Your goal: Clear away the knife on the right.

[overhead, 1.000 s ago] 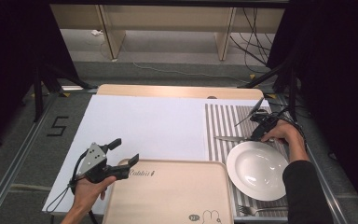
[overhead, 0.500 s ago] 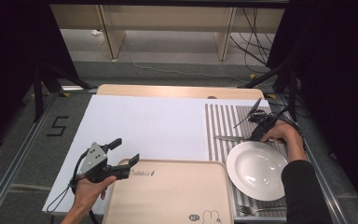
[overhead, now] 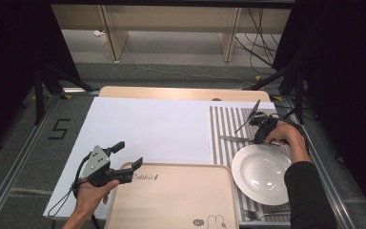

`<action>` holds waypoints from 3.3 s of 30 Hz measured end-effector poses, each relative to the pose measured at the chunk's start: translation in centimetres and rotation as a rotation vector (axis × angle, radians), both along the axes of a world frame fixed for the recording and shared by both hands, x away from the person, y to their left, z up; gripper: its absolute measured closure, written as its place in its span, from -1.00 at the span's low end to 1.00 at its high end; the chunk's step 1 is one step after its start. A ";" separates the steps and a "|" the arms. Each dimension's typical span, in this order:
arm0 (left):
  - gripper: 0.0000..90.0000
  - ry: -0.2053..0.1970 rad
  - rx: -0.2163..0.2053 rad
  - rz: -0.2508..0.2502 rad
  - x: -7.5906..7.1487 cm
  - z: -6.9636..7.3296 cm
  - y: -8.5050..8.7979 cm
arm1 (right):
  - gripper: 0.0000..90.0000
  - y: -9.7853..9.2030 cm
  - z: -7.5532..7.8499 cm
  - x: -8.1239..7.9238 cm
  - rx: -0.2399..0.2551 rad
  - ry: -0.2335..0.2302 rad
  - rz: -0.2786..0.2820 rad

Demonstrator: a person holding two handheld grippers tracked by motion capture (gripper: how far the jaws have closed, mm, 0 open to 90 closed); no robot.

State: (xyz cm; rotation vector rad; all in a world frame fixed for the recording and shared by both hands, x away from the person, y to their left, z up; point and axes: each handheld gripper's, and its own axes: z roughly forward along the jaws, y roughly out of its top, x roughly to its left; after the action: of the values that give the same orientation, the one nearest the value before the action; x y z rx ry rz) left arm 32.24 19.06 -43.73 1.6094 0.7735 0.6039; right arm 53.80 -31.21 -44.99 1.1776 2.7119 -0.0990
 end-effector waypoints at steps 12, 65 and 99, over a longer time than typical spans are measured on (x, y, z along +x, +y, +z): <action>-0.65 -0.003 0.007 -0.001 0.0 0.0 0.0 | 0.26 0.5 0.0 0.0 -0.001 0.017 0.035; -0.65 0.005 0.006 0.001 0.0 -0.1 0.0 | 0.79 0.8 1.0 -0.4 0.003 -0.088 0.122; -0.65 0.006 0.001 0.010 0.0 -0.1 0.1 | 0.80 -0.7 8.4 -6.5 0.599 -0.401 -0.087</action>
State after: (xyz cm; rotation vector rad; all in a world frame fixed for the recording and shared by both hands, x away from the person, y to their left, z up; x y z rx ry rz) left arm 32.25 19.12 -43.78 1.6102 0.7858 0.6067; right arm 47.26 -31.94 -36.59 1.2748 2.3832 0.8924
